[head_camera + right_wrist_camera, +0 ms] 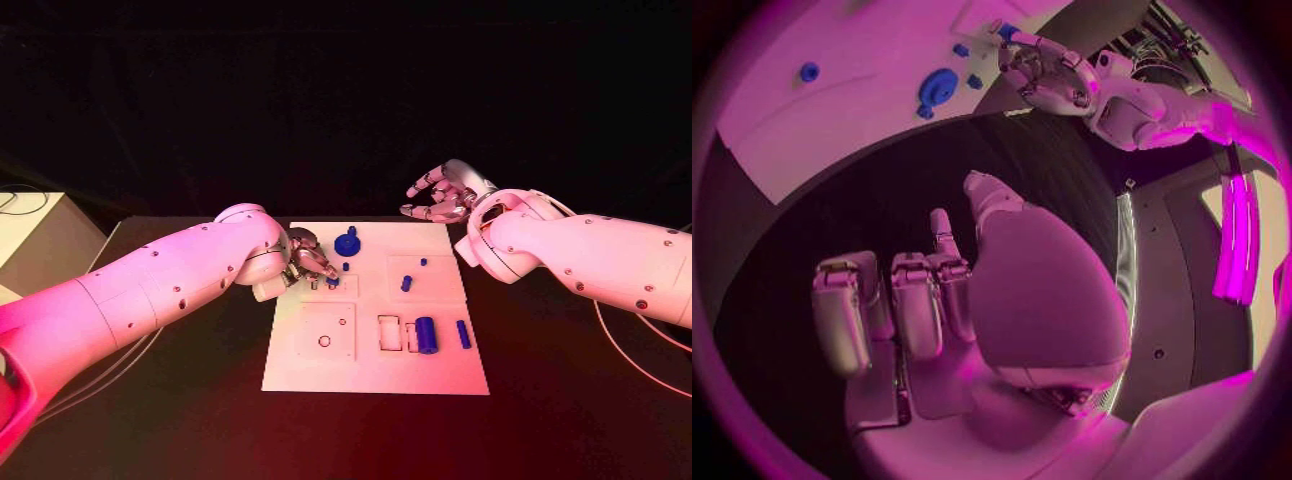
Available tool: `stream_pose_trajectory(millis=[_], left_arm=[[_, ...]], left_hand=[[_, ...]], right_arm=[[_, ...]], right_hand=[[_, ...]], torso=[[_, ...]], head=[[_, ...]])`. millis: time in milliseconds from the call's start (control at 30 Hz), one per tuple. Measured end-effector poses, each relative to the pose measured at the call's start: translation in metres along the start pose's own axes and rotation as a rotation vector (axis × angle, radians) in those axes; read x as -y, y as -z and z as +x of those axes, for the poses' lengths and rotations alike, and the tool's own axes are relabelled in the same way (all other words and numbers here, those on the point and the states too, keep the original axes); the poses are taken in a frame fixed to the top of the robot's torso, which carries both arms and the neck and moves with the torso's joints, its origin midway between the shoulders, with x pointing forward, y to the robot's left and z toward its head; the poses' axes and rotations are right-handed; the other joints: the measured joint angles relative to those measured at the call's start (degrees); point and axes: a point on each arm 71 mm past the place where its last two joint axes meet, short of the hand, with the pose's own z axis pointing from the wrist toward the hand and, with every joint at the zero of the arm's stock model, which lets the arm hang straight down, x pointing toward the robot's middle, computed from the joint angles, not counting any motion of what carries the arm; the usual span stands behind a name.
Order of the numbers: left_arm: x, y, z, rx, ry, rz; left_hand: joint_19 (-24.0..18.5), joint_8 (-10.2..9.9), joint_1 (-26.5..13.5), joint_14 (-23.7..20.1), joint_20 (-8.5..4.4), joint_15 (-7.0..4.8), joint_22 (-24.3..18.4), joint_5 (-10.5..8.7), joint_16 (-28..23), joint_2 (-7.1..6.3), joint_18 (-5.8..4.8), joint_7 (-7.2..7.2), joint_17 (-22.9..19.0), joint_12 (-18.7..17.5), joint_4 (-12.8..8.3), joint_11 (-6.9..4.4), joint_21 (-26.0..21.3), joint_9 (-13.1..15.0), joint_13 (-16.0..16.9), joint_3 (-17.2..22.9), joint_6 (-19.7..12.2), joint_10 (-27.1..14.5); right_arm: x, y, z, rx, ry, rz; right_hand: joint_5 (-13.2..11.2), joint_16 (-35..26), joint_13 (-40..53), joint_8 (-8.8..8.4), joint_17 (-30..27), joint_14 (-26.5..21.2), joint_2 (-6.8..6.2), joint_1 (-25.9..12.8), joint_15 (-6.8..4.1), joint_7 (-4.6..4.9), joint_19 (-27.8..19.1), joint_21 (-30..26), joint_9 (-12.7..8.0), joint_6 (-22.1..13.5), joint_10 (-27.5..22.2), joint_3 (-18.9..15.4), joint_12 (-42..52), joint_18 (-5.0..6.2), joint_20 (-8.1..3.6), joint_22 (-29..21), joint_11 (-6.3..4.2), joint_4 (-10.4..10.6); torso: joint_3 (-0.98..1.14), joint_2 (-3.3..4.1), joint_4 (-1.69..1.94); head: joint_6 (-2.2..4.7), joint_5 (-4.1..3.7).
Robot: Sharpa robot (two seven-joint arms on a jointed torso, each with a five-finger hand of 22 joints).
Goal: Assemble the parts on the task board
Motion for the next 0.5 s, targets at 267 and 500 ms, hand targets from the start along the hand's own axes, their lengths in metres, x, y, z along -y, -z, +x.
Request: stream_pose_trajectory(millis=[267,500], left_arm=[[-0.0001,-0.0011,-0.0013,0.016,-0.027,-0.011],[0.004,-0.0024,-0.0007,0.041,-0.078,-0.018]], left_hand=[[0.21,0.0,-0.23,0.21,-0.2,-0.2,0.0,1.7,0.0,-0.23,0.0,0.01,0.0,0.31,-0.52,-0.26,0.0,0.02,0.31,-0.38,0.42,0.52],[0.41,0.0,-0.46,0.0,-0.41,-0.4,0.0,3.42,0.0,-0.46,0.0,0.19,0.0,0.53,-0.65,-0.32,0.25,0.02,0.69,-0.51,0.64,1.13]], right_arm=[[0.0013,0.0,0.0003,-0.004,0.0,0.006],[0.0016,0.0,0.0007,-0.006,0.0,0.008]], right_hand=[[0.0,0.0,0.0,0.0,0.0,0.0,0.0,0.0,0.0,0.0,0.0,0.0,0.0,0.0,0.0,0.0,0.0,0.0,0.0,0.0,0.0,0.0],[0.0,0.0,-0.01,0.0,-0.01,0.0,0.0,0.0,0.0,0.0,0.0,0.0,0.0,0.0,0.0,0.0,0.0,0.0,0.0,-0.01,0.0,0.0]], torso=[[0.03,0.08,-0.02],[0.02,0.16,-0.08]], head=[[0.01,0.25],[-0.04,0.41]])
